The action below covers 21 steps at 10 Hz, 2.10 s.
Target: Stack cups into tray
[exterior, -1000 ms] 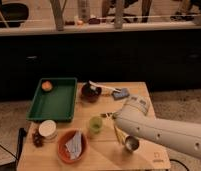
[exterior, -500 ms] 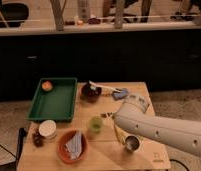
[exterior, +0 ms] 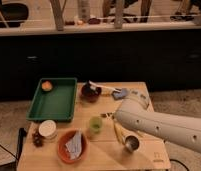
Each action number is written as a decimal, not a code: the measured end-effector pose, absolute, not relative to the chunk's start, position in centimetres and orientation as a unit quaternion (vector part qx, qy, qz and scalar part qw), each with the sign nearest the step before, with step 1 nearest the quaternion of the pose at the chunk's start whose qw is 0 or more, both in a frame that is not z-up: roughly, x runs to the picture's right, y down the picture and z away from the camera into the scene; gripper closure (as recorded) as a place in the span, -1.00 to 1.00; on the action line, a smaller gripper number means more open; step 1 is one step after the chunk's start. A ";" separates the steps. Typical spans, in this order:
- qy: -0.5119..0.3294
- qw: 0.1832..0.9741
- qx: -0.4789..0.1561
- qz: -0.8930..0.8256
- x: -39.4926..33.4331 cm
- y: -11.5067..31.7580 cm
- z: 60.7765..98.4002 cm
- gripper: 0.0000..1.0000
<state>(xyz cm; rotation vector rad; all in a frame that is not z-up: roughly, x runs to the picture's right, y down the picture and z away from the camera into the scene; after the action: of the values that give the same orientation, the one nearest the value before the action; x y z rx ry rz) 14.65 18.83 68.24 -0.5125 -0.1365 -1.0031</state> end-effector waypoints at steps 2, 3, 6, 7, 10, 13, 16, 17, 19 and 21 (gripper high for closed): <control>-0.063 0.848 -0.259 -0.458 16.0 20.1 68.6 -0.60; -0.069 0.849 -0.267 -0.451 16.3 21.0 69.0 -0.60; -0.107 0.850 -0.278 -0.434 17.1 23.0 69.9 -0.60; -0.125 0.851 -0.279 -0.426 17.5 23.6 70.1 -0.60; -0.166 0.850 -0.280 -0.415 17.7 25.3 70.1 -0.60; -0.186 0.844 -0.285 -0.414 17.5 26.2 70.4 -0.60; -0.200 0.839 -0.292 -0.413 17.4 26.9 70.7 -0.55; -0.204 0.838 -0.294 -0.412 17.5 27.1 70.8 -0.34; -0.208 0.838 -0.295 -0.409 17.6 27.3 71.1 -0.02; -0.212 0.837 -0.299 -0.406 17.7 27.6 71.4 0.35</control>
<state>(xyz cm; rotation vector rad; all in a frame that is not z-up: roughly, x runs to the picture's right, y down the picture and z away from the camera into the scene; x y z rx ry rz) 17.69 27.56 71.36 -0.6321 -0.4489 -0.8593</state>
